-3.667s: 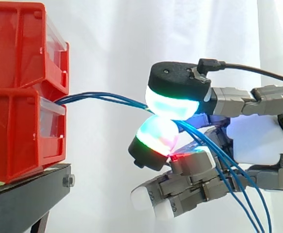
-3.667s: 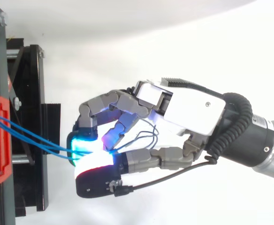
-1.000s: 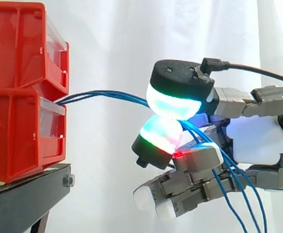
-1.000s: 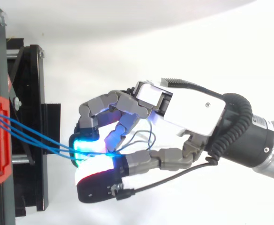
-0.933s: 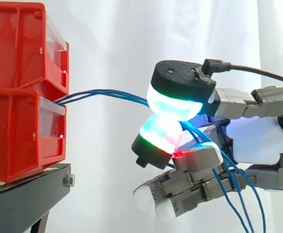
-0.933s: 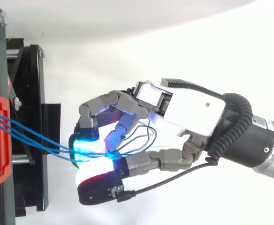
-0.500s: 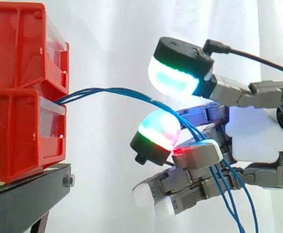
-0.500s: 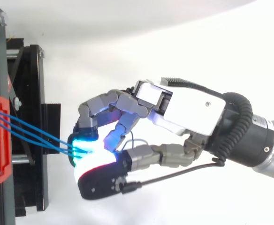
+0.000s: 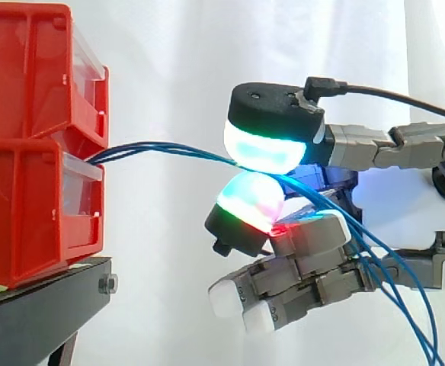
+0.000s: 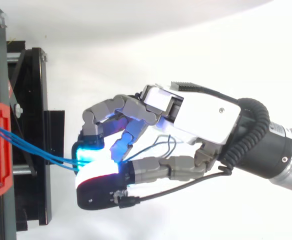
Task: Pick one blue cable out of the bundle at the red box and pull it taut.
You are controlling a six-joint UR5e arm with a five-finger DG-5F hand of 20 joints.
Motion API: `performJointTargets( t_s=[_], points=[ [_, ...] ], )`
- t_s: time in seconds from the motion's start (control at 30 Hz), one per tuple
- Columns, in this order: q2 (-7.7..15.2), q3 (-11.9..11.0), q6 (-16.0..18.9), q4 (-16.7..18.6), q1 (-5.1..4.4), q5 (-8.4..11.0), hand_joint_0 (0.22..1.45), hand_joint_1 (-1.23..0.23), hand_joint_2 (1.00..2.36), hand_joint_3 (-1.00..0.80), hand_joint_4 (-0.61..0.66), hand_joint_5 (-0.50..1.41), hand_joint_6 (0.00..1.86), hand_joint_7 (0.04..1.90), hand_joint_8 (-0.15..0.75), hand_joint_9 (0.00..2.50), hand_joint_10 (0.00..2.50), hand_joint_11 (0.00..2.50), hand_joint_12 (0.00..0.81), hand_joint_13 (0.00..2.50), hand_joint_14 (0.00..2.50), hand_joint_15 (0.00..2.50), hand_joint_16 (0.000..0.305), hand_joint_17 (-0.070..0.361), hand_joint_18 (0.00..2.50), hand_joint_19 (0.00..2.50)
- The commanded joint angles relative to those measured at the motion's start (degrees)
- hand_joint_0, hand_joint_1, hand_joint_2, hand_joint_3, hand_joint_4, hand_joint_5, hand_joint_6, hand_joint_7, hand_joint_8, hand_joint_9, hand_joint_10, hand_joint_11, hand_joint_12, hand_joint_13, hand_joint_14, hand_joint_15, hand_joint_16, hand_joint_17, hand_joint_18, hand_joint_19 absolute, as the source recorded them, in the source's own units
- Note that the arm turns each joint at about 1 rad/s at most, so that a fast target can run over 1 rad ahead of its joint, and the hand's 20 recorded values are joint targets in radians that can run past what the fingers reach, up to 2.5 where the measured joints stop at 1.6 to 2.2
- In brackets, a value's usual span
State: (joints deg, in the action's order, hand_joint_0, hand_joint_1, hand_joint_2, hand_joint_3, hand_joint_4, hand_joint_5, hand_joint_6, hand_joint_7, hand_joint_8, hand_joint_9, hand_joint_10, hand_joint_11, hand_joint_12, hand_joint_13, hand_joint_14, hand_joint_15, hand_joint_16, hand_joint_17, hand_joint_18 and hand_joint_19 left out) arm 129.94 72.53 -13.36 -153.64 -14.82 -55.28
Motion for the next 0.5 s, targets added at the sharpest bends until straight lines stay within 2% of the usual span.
performJointTargets(
  t_s=[0.0, 0.17, 0.37, 0.47],
  points=[
    [0.0, -0.3, 0.0, 0.0, 0.06, 0.00, 0.67, -0.93, 1.02, -0.15, 0.16, -0.11, 0.89, 1.31, 0.314, 1.31, 0.01, 1.50, 0.356, 0.78, 0.02, 0.45, 0.050, 0.113, 0.64, 0.37],
    [0.0, -0.9, 0.0, -0.1, 0.06, 0.00, 0.74, -0.98, 1.02, -0.21, 0.15, -0.11, 0.87, 1.53, 0.318, 1.30, 0.02, 1.46, 0.352, 0.76, 0.02, 0.43, 0.050, 0.112, 0.63, 0.33],
    [0.1, -1.0, -0.2, -0.3, 0.06, 0.00, 0.80, -0.95, 1.01, -0.40, 0.05, -0.12, 0.88, 1.53, 0.302, 1.25, 0.02, 1.43, 0.343, 0.71, 0.02, 0.40, 0.050, 0.112, 0.59, 0.30],
    [0.1, -0.9, -0.2, -0.3, 0.06, 0.00, 0.82, -0.94, 1.00, -0.50, 0.00, -0.13, 0.89, 1.56, 0.267, 1.23, 0.02, 1.41, 0.333, 0.70, 0.02, 0.40, 0.049, 0.111, 0.58, 0.29]
  ],
)
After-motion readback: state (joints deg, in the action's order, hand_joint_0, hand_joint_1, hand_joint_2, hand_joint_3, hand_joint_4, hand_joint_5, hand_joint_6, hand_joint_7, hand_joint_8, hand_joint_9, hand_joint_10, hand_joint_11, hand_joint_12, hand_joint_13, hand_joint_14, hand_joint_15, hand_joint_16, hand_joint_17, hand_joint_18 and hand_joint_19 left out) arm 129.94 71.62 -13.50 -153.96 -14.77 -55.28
